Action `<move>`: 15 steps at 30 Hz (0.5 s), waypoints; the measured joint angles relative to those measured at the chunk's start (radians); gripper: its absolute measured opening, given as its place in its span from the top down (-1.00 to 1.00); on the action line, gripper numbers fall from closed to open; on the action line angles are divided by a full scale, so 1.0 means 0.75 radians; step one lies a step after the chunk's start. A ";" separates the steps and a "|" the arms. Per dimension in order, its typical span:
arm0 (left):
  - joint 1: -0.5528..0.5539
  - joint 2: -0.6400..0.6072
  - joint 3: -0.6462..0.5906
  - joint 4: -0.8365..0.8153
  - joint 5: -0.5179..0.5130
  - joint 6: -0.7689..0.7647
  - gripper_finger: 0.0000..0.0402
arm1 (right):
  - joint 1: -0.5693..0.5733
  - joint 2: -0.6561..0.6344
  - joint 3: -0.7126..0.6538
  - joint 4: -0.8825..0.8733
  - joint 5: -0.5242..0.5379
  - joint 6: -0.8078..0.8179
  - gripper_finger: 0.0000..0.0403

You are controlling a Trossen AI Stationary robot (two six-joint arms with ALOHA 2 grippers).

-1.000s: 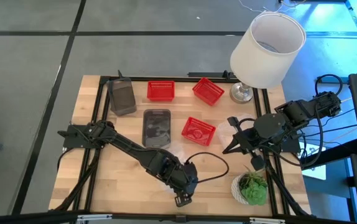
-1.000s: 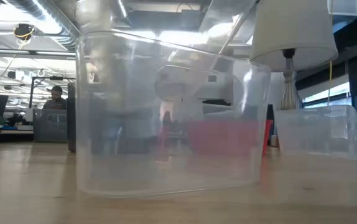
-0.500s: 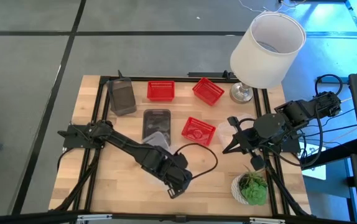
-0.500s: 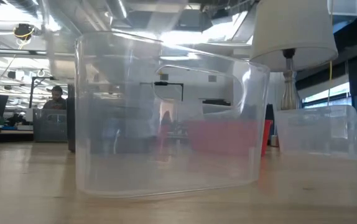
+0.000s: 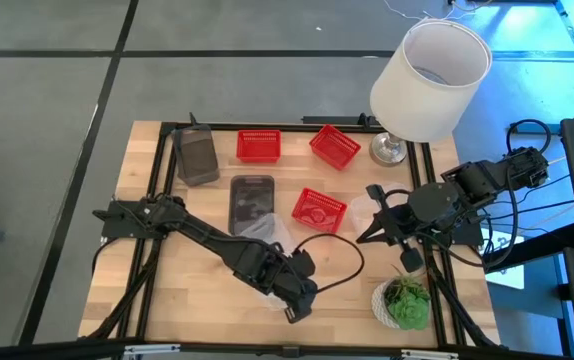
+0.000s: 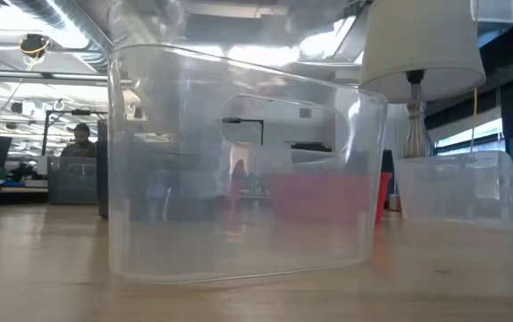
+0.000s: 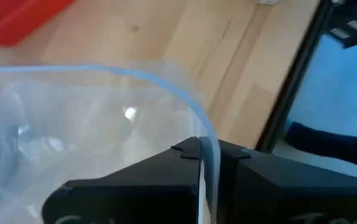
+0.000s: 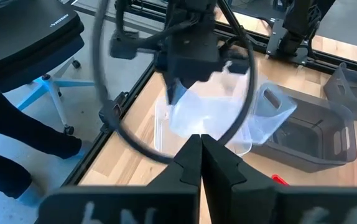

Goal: Stack baskets by color
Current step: Stack the top left transparent bin on the bottom transparent bin

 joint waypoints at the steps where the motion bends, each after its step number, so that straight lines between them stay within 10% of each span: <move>1: -0.002 0.008 -0.001 -0.002 0.002 0.006 1.00 | 0.000 0.000 0.000 0.000 0.000 0.000 0.96; 15: -0.006 0.149 -0.003 -0.068 0.177 0.061 1.00 | 0.000 0.000 -0.001 -0.016 0.001 0.000 0.96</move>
